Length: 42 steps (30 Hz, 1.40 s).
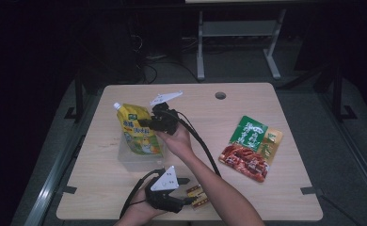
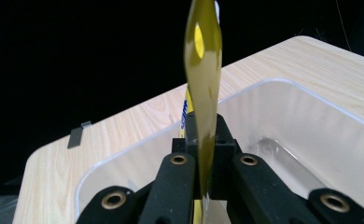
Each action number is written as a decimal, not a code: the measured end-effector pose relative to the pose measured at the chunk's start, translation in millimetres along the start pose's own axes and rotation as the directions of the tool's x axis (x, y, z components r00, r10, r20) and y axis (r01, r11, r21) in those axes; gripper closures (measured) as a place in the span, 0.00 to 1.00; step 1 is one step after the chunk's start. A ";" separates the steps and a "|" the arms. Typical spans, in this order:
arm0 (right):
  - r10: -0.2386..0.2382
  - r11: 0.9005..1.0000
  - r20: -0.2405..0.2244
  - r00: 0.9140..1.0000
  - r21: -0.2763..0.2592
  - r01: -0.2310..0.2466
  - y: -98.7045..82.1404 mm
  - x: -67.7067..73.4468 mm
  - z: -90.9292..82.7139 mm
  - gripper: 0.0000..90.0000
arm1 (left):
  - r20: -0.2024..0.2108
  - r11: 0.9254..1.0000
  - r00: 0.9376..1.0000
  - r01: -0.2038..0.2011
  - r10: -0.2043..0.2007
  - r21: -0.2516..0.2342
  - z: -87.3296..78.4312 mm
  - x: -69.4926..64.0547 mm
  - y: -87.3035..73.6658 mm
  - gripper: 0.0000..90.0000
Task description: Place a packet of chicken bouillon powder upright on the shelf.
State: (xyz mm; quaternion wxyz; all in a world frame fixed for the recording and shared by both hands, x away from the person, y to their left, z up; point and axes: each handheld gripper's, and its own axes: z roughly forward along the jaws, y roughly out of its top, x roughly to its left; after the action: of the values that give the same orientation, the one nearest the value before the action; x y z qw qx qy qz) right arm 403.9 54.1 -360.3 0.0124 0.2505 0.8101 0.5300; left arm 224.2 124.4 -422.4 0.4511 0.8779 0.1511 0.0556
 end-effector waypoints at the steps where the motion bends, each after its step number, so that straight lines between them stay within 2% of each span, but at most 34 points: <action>1: -0.007 1.000 -0.005 1.000 0.002 0.007 -0.6 -0.3 -0.6 0.99 | -0.001 1.000 1.000 0.002 -0.002 0.001 0.1 0.2 0.0 0.44; 5: -0.020 1.000 -0.019 1.000 0.021 0.021 -2.7 -1.4 -2.9 0.98 | -0.003 1.000 1.000 0.013 -0.013 0.008 1.8 0.7 0.3 0.42; 10: -0.048 0.997 -0.016 0.999 0.063 0.049 -4.3 -1.5 -5.5 0.97 | -0.014 1.000 1.000 0.018 -0.018 0.012 3.6 1.4 1.2 0.40; 16: -0.028 0.996 -0.024 0.999 0.087 0.030 -8.6 -8.0 -8.2 0.94 | -0.027 1.000 0.999 0.025 -0.024 0.015 4.0 1.9 0.7 0.38; 24: -0.034 0.991 0.003 0.999 0.132 0.033 -7.8 -8.6 -13.1 0.75 | -0.039 0.999 0.999 0.029 -0.028 0.027 6.3 2.2 0.5 0.35; 32: -0.007 0.991 -0.022 1.000 0.133 0.010 -6.8 -11.7 -32.9 0.61 | -0.051 0.998 0.998 0.046 -0.044 0.037 8.3 2.5 2.0 0.33; 42: -0.004 0.990 -0.026 1.000 0.138 0.008 -12.3 -9.8 -62.4 0.52 | -0.068 0.997 0.997 0.041 -0.036 0.068 12.9 -0.3 4.2 0.28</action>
State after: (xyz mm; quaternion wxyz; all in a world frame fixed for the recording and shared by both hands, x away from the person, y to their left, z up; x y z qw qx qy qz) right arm 389.9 -7.0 -346.0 -0.0136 0.2417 0.8455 0.4759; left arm 227.8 112.0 -426.5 0.4159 0.8876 0.1848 0.0708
